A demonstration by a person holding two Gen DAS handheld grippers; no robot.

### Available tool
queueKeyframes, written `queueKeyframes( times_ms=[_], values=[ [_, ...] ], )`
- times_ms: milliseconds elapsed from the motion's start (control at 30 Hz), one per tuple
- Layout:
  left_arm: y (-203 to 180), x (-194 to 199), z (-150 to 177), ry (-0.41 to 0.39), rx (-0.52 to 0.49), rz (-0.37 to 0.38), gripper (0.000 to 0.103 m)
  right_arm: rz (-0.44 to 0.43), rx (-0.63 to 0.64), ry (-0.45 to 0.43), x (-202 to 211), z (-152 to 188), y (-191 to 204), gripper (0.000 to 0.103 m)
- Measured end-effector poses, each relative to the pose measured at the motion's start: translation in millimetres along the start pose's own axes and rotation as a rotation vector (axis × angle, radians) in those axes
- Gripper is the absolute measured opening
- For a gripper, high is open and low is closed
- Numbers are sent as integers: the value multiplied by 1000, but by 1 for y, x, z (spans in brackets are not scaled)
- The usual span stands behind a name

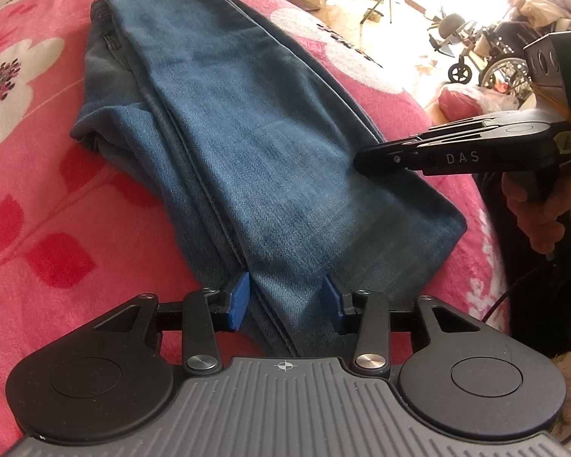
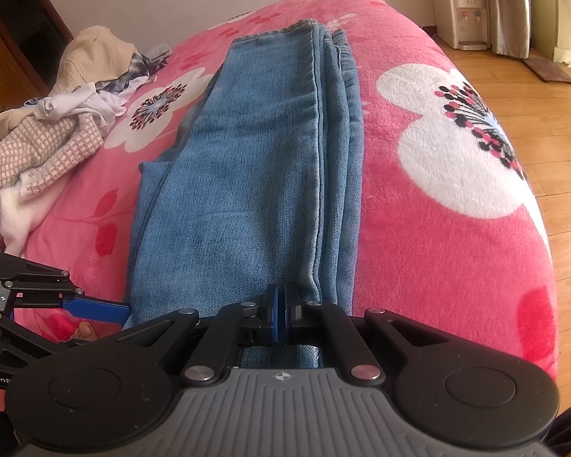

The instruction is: Fold clothes

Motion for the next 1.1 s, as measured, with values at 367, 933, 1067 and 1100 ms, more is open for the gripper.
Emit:
queueKeyframes(
  times_ms=[367, 933, 1067, 1100],
  values=[
    [1, 0, 0, 3, 5, 1, 41, 1, -1, 0, 0, 0, 0, 1],
    [0, -1, 0, 4, 6, 2, 41, 1, 0, -1, -1, 0, -1, 1],
    [0, -1, 0, 4, 5, 2, 41, 1, 1, -1, -1, 0, -1, 1],
    [0, -1, 0, 4, 5, 2, 41, 1, 1, -1, -1, 0, -1, 1]
  ],
)
Point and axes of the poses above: each gripper's, at about its wrist camera, not at the fingertips, and x roughly against the way its jaws point, y to its left, z to its underside, the point moved 1 cm from there along -x, roughly the way its jaws point, and after that the axes turned 8 degrees about z, right-handed, at the moved point
